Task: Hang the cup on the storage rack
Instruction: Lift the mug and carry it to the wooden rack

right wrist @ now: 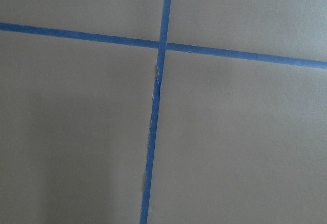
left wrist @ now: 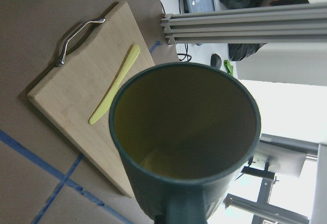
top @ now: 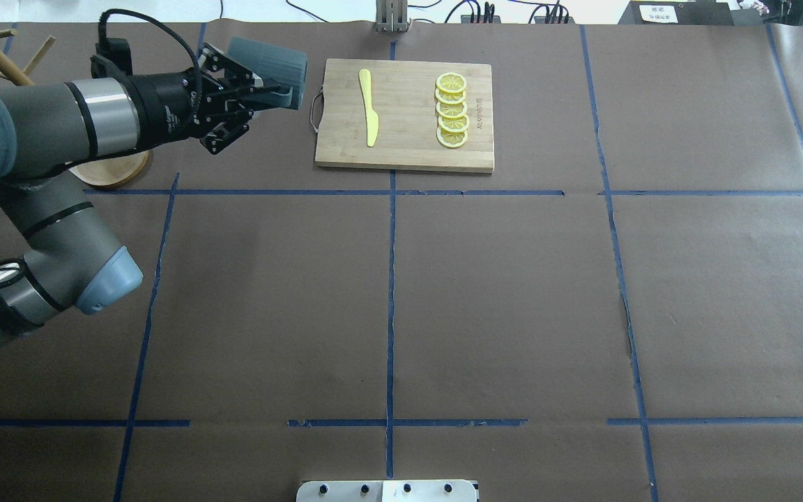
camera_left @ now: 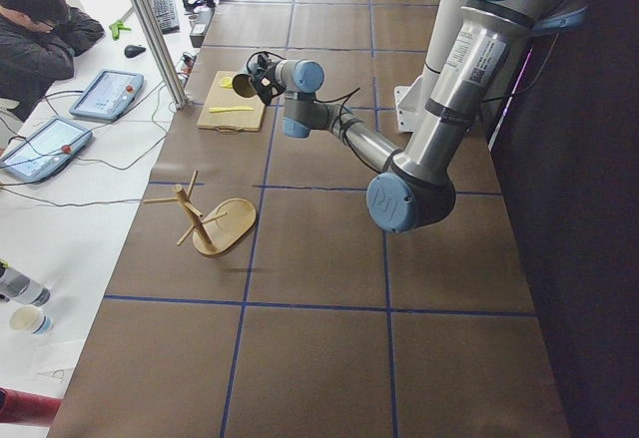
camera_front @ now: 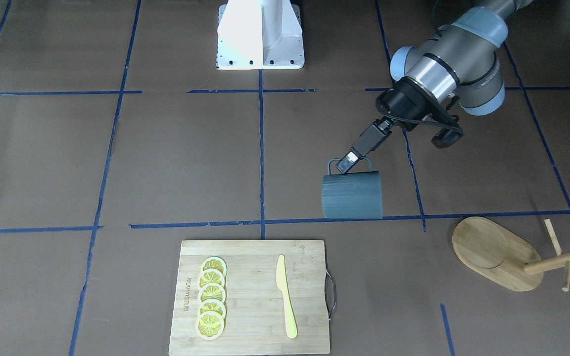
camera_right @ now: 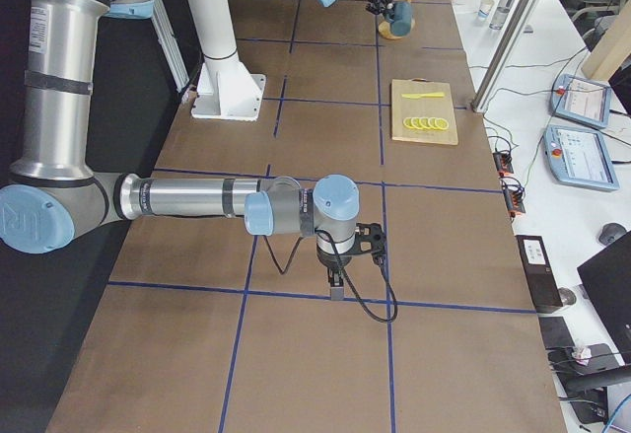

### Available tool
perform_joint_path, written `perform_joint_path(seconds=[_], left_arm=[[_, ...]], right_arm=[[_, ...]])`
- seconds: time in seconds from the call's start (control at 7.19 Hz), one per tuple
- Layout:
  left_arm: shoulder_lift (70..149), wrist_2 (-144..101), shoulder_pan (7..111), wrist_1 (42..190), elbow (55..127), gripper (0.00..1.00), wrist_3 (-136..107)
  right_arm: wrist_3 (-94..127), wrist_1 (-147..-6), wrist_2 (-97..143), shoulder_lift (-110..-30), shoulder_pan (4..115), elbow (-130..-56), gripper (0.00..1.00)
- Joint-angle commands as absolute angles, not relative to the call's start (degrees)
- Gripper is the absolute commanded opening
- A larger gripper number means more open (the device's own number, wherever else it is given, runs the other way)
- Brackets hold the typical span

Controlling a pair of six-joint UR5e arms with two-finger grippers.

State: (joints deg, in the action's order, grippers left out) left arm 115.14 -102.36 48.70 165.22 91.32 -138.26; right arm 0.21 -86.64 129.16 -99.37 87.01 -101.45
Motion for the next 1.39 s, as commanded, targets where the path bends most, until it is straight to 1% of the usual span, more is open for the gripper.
perform_joint_path(seconds=[0.0, 0.28, 0.42, 0.56, 0.83, 1.25], left_arm=[[114.61, -102.66, 54.29, 175.28, 86.69, 0.00, -154.36], [113.91, -107.71, 60.69, 190.91, 75.30, 0.00, -160.48], [113.99, -109.49, 62.99, 193.07, 72.89, 0.00, -160.84], [113.91, -111.16, 64.50, 193.88, 72.25, 0.00, -161.19], [113.12, -114.07, 66.97, 205.60, 64.47, 0.00, -164.08], [112.24, -114.08, 67.32, 216.44, 58.29, 0.00, -164.27]], right_arm=[[0.09, -86.57, 129.20, -99.23, 87.01, -101.51, 1.00], [0.35, -85.09, 129.11, -99.23, 87.01, -101.51, 1.00], [0.35, -85.08, 129.11, -99.23, 87.01, -101.51, 1.00], [0.35, -84.99, 129.11, -99.23, 87.01, -101.51, 1.00], [0.26, -84.99, 129.11, -99.23, 87.01, -101.60, 1.00], [0.09, -84.99, 129.11, -99.23, 87.01, -101.69, 1.00]])
